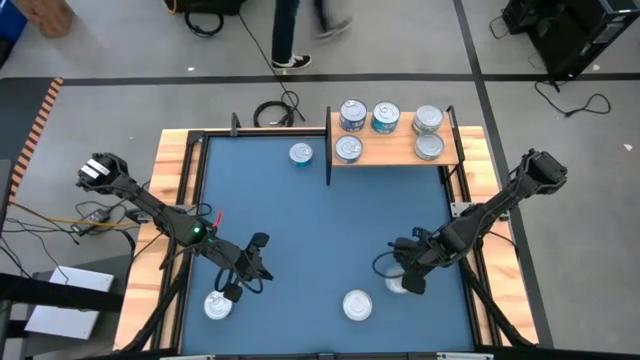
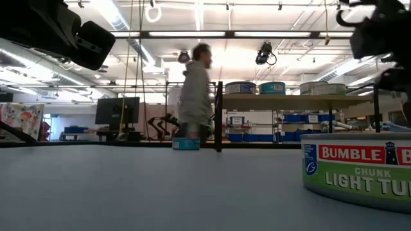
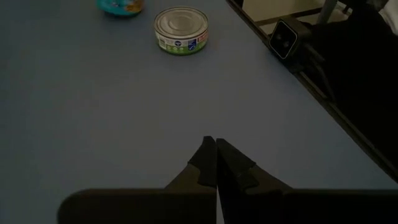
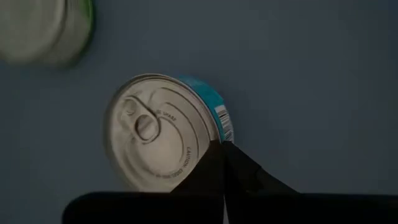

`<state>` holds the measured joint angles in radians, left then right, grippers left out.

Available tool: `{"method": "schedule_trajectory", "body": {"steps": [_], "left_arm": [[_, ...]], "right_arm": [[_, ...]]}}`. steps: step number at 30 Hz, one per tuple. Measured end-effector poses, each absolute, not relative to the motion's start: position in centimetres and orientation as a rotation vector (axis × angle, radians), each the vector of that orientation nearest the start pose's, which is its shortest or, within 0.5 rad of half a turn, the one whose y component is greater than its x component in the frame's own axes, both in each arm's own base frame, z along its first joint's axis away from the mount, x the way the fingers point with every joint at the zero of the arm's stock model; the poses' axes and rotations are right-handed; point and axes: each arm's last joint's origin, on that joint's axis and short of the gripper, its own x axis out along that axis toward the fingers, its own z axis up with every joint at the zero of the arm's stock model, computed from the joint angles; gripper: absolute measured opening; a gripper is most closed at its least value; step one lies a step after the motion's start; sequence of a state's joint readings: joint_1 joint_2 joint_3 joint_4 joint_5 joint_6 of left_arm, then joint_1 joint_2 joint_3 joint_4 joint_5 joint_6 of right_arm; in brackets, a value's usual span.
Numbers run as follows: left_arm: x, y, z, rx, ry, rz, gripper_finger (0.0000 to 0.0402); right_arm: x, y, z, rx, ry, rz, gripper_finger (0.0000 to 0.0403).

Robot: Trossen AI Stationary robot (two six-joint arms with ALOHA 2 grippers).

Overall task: Stack canned seafood by type on shelf
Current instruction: Put the bottom light blue tuna can on the shelf aligned with the other light blue tuna cans on the shelf

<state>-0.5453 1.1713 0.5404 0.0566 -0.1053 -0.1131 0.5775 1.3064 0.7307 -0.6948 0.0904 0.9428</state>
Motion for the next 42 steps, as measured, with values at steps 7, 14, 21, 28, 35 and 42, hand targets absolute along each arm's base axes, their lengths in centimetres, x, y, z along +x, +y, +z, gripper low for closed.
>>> {"method": "schedule_trajectory", "body": {"steps": [7, 14, 21, 28, 35, 42], "left_arm": [[20.0, -11.8, 19.8, 0.076, 0.571, -0.396, 0.0001], [20.0, -11.8, 19.8, 0.076, 0.571, -0.395, 0.0001], [20.0, -11.7, 19.8, 0.081, 0.568, -0.382, 0.0001], [20.0, -11.7, 19.8, 0.072, 0.568, -0.378, 0.0001], [20.0, -11.7, 19.8, 0.06, 0.571, -0.372, 0.0001], [20.0, -11.7, 19.8, 0.059, 0.572, -0.371, 0.0001]], "right_arm": [[18.6, 10.4, 19.5, 0.437, 1.089, -0.332, 0.0], [19.4, 9.8, 20.1, 0.371, 0.913, -0.415, 0.0], [19.8, 9.3, 20.6, 0.197, 0.724, -0.536, 0.0], [19.9, 8.2, 21.8, 0.178, 0.583, -0.641, 0.0], [19.3, 5.1, 25.1, 0.192, 0.449, -0.684, 0.0], [17.8, 1.3, 28.3, 0.192, 0.351, -0.703, 0.0]]}}
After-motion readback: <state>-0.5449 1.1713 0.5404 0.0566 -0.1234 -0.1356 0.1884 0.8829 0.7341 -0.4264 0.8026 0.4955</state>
